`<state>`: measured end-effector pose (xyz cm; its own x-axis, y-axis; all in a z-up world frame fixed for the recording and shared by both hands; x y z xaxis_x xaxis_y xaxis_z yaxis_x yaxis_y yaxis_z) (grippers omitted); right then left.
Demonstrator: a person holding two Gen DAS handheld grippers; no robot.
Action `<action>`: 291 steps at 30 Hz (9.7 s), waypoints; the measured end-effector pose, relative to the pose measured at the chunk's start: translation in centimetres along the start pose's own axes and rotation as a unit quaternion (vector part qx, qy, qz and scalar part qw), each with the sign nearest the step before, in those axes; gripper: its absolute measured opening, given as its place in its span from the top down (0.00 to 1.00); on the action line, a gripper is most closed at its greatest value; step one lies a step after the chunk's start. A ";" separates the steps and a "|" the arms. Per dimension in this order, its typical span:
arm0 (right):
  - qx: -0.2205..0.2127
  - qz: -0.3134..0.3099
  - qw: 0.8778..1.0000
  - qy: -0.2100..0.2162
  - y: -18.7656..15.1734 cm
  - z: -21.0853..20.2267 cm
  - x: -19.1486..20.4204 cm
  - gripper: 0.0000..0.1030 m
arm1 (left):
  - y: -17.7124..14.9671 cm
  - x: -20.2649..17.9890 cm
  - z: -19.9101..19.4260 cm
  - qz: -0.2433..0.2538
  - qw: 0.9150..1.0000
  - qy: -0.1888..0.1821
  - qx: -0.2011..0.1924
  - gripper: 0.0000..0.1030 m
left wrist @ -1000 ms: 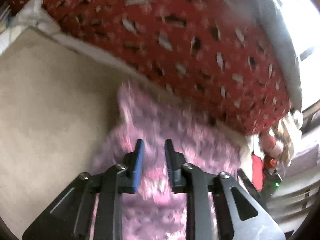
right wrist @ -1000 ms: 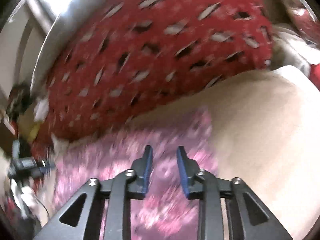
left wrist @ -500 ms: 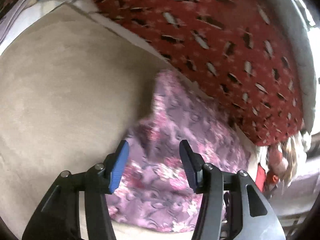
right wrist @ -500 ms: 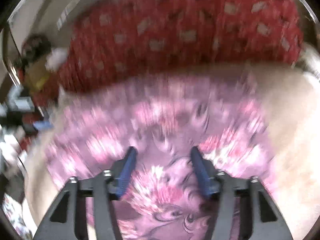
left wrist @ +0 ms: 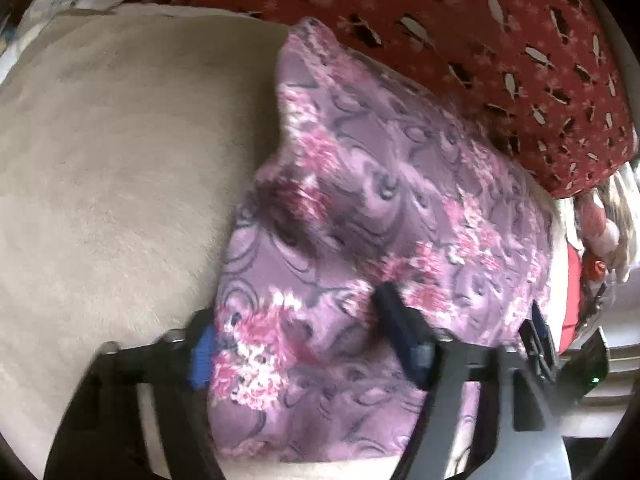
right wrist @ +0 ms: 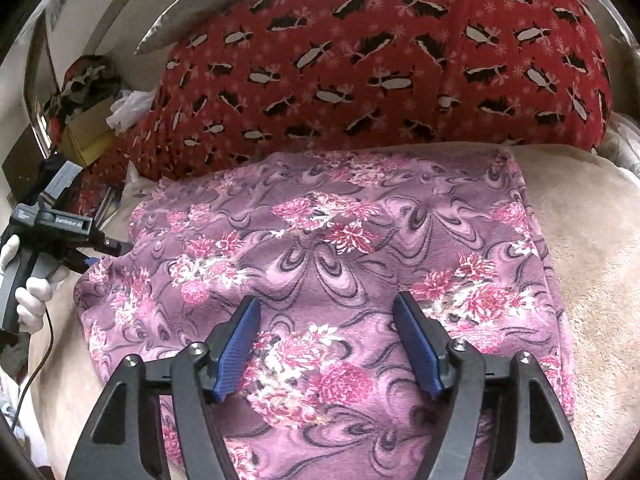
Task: Fold small clothes
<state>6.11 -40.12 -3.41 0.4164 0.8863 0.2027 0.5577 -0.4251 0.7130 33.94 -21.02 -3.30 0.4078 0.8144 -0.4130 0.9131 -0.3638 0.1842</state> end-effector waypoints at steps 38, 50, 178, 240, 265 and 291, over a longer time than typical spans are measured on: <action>0.040 -0.036 0.996 -0.074 2.8 2.7 2.6 0.09 | -3.3 -10.7 -7.9 0.031 0.989 -0.129 -0.062 0.88; 0.048 -0.038 0.992 -0.110 1.9 -1.4 -1.6 0.10 | -5.4 -19.5 -5.3 0.060 0.988 -0.140 -0.040 0.89; 0.028 0.088 0.996 -0.009 1.8 -5.3 -10.9 0.82 | -10.1 -18.3 3.6 0.085 0.994 -0.023 -0.057 0.39; 0.083 0.110 0.986 0.089 4.2 1.3 -11.6 0.67 | -3.9 -18.5 3.7 0.000 0.994 -0.112 -0.010 0.81; 0.042 0.091 0.990 0.097 1.0 -8.1 4.2 0.78 | -15.1 -12.8 -11.5 0.060 0.990 0.000 -0.129 0.82; 0.056 0.065 0.995 0.052 0.3 -2.2 6.8 0.66 | -11.1 -7.1 -5.5 0.058 0.992 0.057 -0.100 0.62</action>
<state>7.55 -33.83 -0.32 0.4169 0.8340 0.3615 0.5825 -0.5504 0.5982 20.88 -20.31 2.47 0.4965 0.8227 -0.2767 0.8375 -0.3704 0.4017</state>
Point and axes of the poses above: each gripper's, at about its wrist camera, not at the fingertips, and z roughly the way its jaws point, x to its left, y to its top, the point moved 1 cm from there along z, roughly the way its jaws point, and after that the axes turned 4 degrees about -y, right-handed, at the moved point
